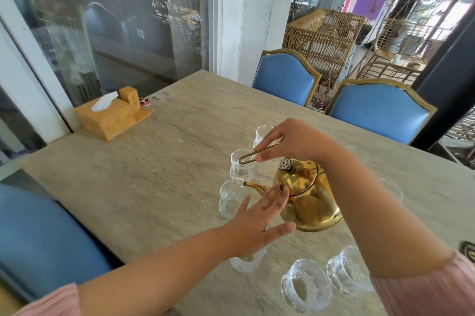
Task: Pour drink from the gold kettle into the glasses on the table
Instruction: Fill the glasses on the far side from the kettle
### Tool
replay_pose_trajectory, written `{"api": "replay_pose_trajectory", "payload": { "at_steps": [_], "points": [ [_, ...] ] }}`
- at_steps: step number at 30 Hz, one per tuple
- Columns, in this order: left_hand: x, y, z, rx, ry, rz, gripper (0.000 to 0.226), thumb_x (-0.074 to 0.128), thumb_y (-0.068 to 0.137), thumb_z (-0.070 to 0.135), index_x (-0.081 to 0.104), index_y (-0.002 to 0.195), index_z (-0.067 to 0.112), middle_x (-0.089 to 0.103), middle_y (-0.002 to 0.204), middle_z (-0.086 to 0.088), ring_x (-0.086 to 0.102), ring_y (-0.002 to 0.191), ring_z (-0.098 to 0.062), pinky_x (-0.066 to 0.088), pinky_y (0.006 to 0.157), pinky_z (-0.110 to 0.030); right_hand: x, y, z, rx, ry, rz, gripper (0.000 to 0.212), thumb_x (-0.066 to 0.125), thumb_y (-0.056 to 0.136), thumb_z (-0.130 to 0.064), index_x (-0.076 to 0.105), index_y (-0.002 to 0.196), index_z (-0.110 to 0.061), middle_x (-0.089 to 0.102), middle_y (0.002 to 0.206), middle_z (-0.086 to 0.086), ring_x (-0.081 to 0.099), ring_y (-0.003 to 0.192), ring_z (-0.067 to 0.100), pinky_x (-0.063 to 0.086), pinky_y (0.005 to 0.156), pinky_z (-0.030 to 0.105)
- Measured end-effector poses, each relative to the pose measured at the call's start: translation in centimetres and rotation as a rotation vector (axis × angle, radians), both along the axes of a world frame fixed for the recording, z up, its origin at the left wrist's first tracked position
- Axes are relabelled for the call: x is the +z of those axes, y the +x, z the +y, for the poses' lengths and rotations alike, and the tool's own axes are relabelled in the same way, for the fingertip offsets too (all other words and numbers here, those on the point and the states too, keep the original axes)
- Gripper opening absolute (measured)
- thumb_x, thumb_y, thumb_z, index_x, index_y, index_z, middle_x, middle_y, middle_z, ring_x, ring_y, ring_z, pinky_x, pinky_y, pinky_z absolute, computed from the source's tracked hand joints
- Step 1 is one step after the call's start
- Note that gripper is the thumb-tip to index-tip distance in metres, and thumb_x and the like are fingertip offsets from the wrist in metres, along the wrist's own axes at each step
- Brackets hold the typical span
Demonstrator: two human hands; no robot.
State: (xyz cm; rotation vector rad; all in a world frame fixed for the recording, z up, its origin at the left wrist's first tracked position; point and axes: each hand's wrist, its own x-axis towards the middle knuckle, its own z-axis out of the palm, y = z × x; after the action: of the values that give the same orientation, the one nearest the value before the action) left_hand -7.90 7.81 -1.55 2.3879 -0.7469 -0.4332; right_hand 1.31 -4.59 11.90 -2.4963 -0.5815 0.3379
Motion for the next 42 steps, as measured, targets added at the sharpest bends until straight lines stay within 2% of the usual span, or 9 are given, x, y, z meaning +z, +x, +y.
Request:
{"api": "replay_pose_trajectory", "payload": {
  "at_steps": [11, 18, 22, 30, 37, 42],
  "points": [
    [0.5, 0.0, -0.3, -0.007, -0.028, -0.001, 0.066, 0.023, 0.095, 0.058, -0.025, 0.138, 0.044, -0.026, 0.152, 0.016, -0.023, 0.140, 0.002, -0.019, 0.113, -0.038, 0.6, 0.2, 0.0, 0.012, -0.015, -0.037, 0.024, 0.080, 0.071, -0.038, 0.080, 0.093, -0.027, 0.073, 0.098, -0.010, 0.060, 0.092, 0.006, 0.040, 0.077, 0.018],
    [0.7, -0.1, -0.3, -0.006, -0.036, -0.015, 0.066, 0.024, 0.096, 0.058, -0.024, 0.139, 0.044, -0.026, 0.154, 0.015, -0.023, 0.140, 0.003, -0.017, 0.115, -0.042, 1.0, 0.0, -0.1, 0.005, -0.026, -0.046, 0.026, 0.080, 0.071, -0.040, 0.079, 0.094, -0.027, 0.066, 0.086, -0.019, 0.054, 0.078, -0.002, 0.033, 0.066, 0.017],
    [0.7, -0.2, -0.3, 0.004, -0.044, -0.029, 0.067, 0.024, 0.096, 0.057, -0.024, 0.140, 0.044, -0.027, 0.153, 0.016, -0.024, 0.139, 0.004, -0.018, 0.115, -0.043, 1.3, -0.2, 0.0, 0.016, -0.024, -0.064, 0.026, 0.079, 0.071, -0.039, 0.079, 0.094, -0.027, 0.070, 0.098, -0.013, 0.056, 0.082, -0.002, 0.036, 0.068, 0.016],
    [1.3, -0.5, -0.3, 0.018, -0.050, -0.033, 0.066, 0.024, 0.097, 0.056, -0.024, 0.140, 0.043, -0.027, 0.153, 0.016, -0.024, 0.140, 0.003, -0.019, 0.114, -0.039, 1.9, -0.4, 0.4, 0.031, -0.053, -0.064, 0.026, 0.078, 0.073, -0.039, 0.079, 0.096, -0.026, 0.071, 0.106, -0.011, 0.059, 0.093, 0.004, 0.038, 0.075, 0.023],
    [1.8, -0.5, -0.2, 0.010, -0.041, -0.040, 0.065, 0.023, 0.096, 0.056, -0.022, 0.141, 0.043, -0.027, 0.153, 0.016, -0.023, 0.141, 0.001, -0.020, 0.113, -0.037, 2.4, -0.5, 0.5, 0.031, -0.091, -0.055, 0.026, 0.078, 0.072, -0.041, 0.079, 0.095, -0.028, 0.072, 0.106, -0.009, 0.062, 0.098, 0.012, 0.047, 0.087, 0.031],
    [2.1, -0.1, 0.1, -0.002, -0.015, -0.038, 0.062, 0.022, 0.096, 0.057, -0.022, 0.138, 0.046, -0.025, 0.153, 0.017, -0.022, 0.141, 0.000, -0.019, 0.114, -0.039, 2.6, -0.6, 0.5, 0.036, -0.086, -0.043, 0.026, 0.078, 0.073, -0.039, 0.078, 0.096, -0.027, 0.071, 0.107, -0.010, 0.061, 0.098, 0.010, 0.046, 0.086, 0.029]
  ]
}}
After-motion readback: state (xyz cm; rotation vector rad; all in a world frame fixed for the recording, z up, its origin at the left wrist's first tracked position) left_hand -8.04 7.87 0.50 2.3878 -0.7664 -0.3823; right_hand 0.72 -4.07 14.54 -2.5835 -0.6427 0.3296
